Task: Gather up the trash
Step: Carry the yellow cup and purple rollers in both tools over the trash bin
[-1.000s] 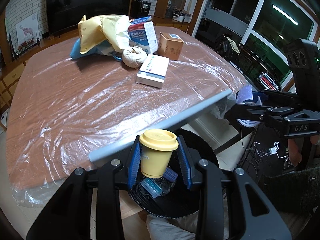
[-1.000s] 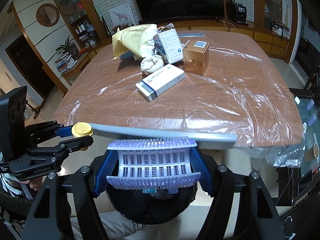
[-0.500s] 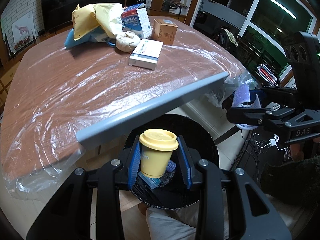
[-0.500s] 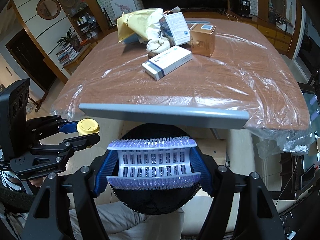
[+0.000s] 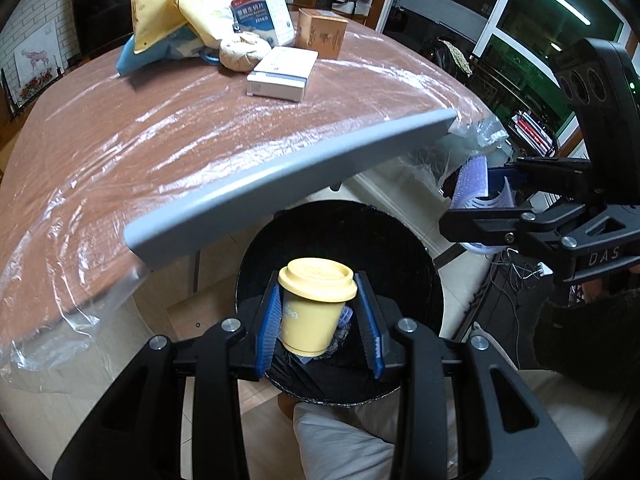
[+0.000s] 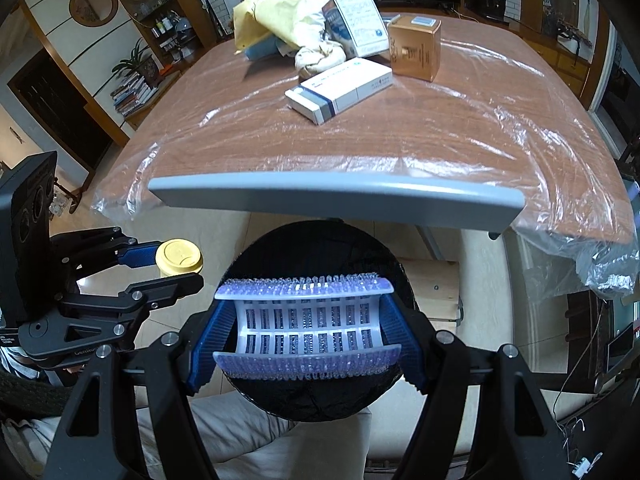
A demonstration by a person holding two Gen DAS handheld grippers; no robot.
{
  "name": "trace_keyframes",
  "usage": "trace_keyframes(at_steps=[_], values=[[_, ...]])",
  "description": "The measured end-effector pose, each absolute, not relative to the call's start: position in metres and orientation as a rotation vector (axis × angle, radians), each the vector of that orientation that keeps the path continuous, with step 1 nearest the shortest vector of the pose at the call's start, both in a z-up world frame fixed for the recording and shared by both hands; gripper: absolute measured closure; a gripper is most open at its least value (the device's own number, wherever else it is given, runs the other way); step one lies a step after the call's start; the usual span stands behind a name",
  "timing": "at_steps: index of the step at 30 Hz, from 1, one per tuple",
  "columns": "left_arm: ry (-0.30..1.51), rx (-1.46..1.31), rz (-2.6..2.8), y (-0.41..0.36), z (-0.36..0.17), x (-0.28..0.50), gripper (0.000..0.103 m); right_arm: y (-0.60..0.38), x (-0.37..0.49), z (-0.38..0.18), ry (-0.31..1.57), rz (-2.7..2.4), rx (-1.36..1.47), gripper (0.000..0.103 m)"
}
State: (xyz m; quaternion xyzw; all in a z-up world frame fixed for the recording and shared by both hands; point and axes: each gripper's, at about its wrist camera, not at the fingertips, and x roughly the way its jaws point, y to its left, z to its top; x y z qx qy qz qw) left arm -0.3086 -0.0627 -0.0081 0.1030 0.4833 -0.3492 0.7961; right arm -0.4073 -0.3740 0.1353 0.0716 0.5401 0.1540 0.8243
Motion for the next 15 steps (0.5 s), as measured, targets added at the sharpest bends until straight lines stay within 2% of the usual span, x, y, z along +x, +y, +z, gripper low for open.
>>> trace_keyframes(at_steps=[15], values=[[1.092,0.258,-0.739,-0.065,-0.034,-0.310,0.066,-0.369,-0.406,0.111,1.202,0.320,0.122,0.032]])
